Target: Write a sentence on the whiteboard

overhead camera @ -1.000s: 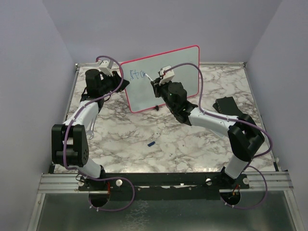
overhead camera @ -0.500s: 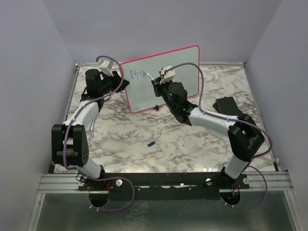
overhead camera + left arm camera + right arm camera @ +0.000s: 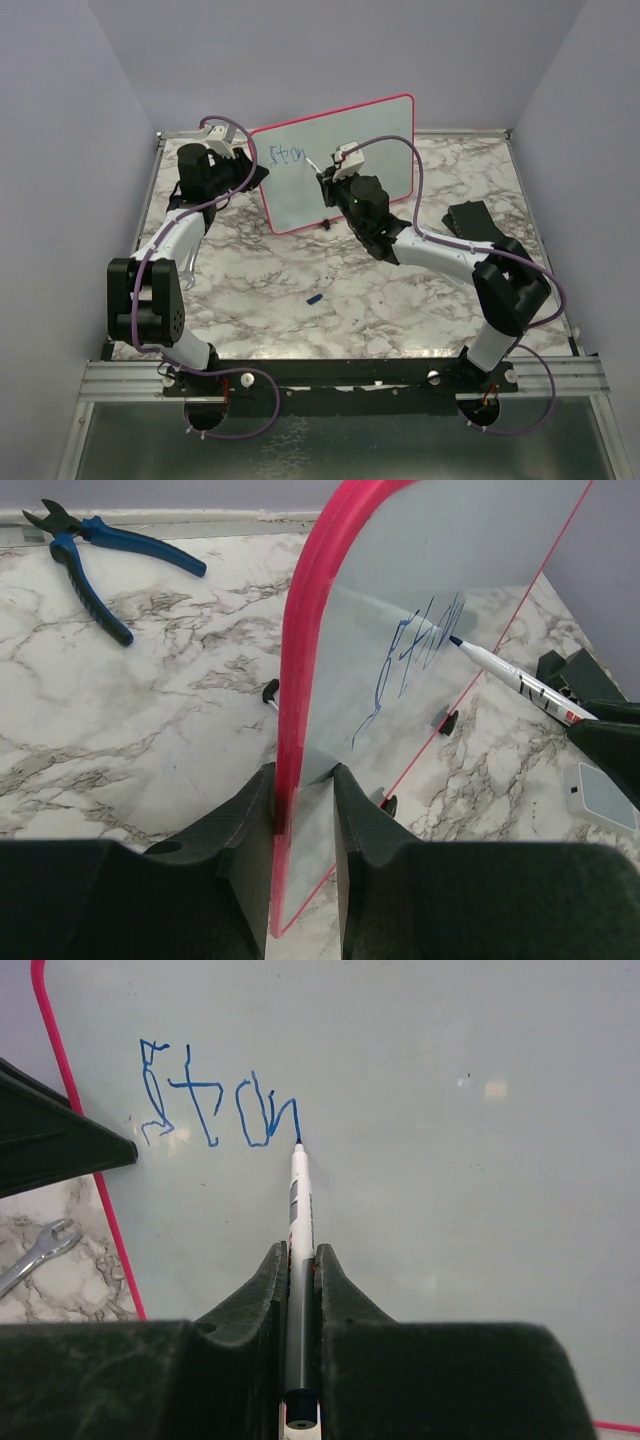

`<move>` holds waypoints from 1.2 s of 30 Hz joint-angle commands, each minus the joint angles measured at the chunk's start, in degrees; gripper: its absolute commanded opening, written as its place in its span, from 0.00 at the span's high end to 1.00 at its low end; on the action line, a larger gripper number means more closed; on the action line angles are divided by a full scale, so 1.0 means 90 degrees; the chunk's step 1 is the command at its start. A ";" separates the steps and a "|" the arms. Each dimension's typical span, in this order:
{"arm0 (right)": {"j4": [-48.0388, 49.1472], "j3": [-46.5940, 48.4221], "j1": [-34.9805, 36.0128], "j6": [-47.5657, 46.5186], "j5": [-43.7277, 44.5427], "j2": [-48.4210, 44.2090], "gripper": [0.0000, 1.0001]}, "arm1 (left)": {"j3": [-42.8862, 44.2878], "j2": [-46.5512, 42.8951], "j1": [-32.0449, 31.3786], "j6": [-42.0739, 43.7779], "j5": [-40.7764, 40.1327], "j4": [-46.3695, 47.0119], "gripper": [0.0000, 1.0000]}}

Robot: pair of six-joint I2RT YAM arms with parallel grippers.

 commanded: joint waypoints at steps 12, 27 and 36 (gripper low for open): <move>0.0009 -0.0140 0.0009 -0.0026 -0.0032 -0.0429 0.99 | 0.0121 -0.0027 -0.0065 0.0121 -0.0081 -0.0201 0.86; -0.0183 -0.0369 0.0003 0.0021 -0.0294 -0.1143 0.99 | 0.0151 -0.0021 -0.0068 0.0251 -0.0162 -0.0345 0.86; -0.0180 -0.0417 -0.0203 0.0090 -0.0510 -0.1101 0.99 | 0.0151 -0.0008 -0.0066 0.0299 -0.0192 -0.0396 0.86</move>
